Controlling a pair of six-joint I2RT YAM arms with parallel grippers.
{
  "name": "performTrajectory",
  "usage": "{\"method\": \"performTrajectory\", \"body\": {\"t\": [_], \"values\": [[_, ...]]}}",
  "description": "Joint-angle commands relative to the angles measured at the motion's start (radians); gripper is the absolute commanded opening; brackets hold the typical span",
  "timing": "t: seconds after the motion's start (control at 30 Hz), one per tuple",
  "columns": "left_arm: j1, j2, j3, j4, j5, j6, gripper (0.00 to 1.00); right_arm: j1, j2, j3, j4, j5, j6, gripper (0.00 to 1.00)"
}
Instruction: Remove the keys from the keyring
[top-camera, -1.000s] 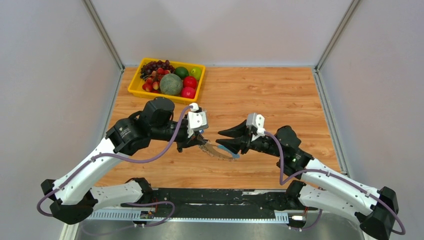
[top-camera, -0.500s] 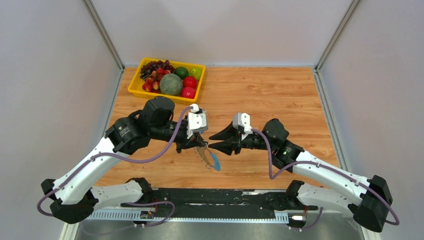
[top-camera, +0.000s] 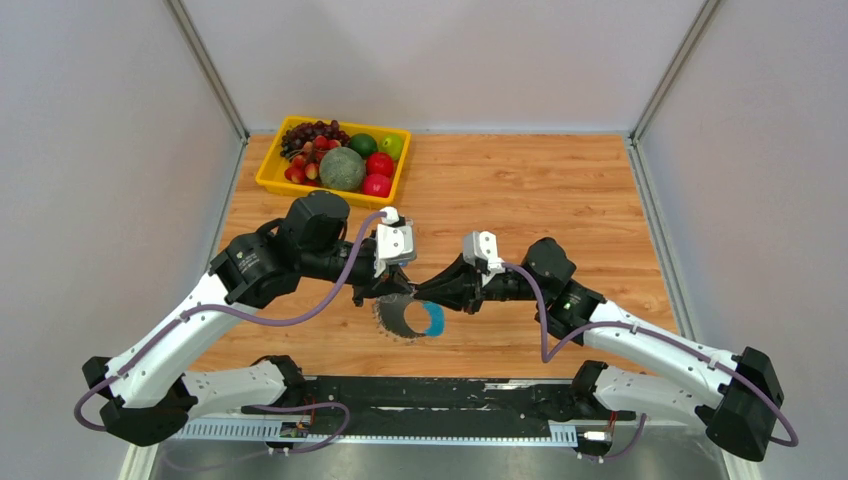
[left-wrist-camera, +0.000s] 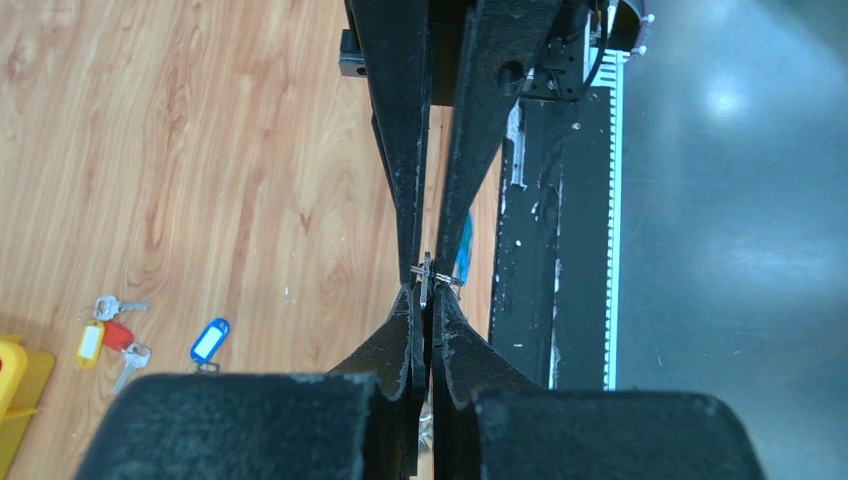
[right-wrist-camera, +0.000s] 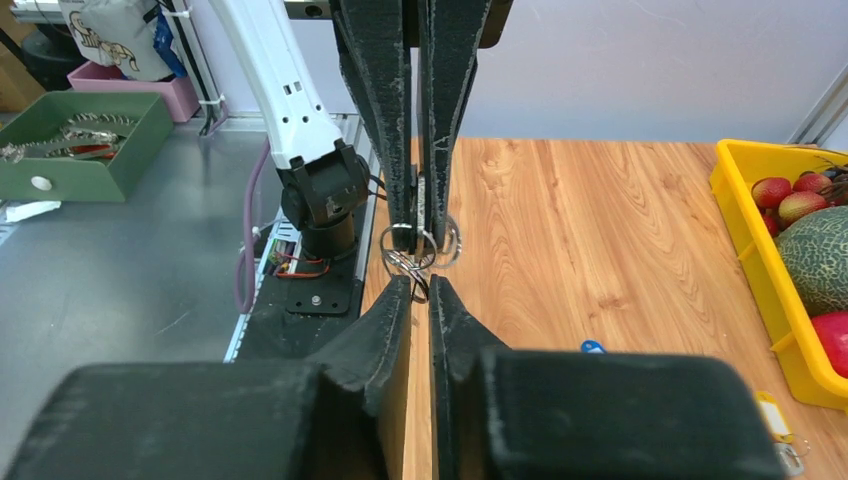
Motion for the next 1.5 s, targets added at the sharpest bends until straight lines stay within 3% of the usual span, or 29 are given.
{"method": "performTrajectory", "body": {"t": [0.0, 0.1, 0.4, 0.67, 0.9, 1.3, 1.47], "values": [[-0.002, -0.006, 0.043, 0.054, 0.014, 0.009, 0.00, 0.013, 0.010, 0.044, 0.037, -0.054, -0.002, 0.07], [-0.002, -0.009, 0.041, 0.057, 0.007, 0.008, 0.00, 0.014, 0.014, 0.050, 0.035, -0.062, 0.000, 0.00], [-0.002, -0.050, -0.001, 0.066, -0.056, 0.004, 0.00, 0.013, -0.033, 0.020, 0.053, 0.141, 0.084, 0.00], [-0.001, -0.065, -0.081, 0.061, -0.192, -0.021, 0.00, -0.003, -0.133, -0.056, 0.153, 0.288, 0.179, 0.00], [-0.002, -0.021, -0.172, 0.145, -0.093, -0.072, 0.00, -0.005, -0.135, -0.070, 0.190, 0.326, 0.216, 0.00], [-0.002, 0.006, -0.159, 0.219, -0.120, -0.092, 0.00, -0.006, -0.137, -0.055, 0.052, 0.362, 0.164, 0.00], [-0.001, -0.018, -0.110, 0.193, -0.092, -0.043, 0.00, -0.007, -0.187, -0.074, 0.008, 0.338, 0.106, 0.31]]}}
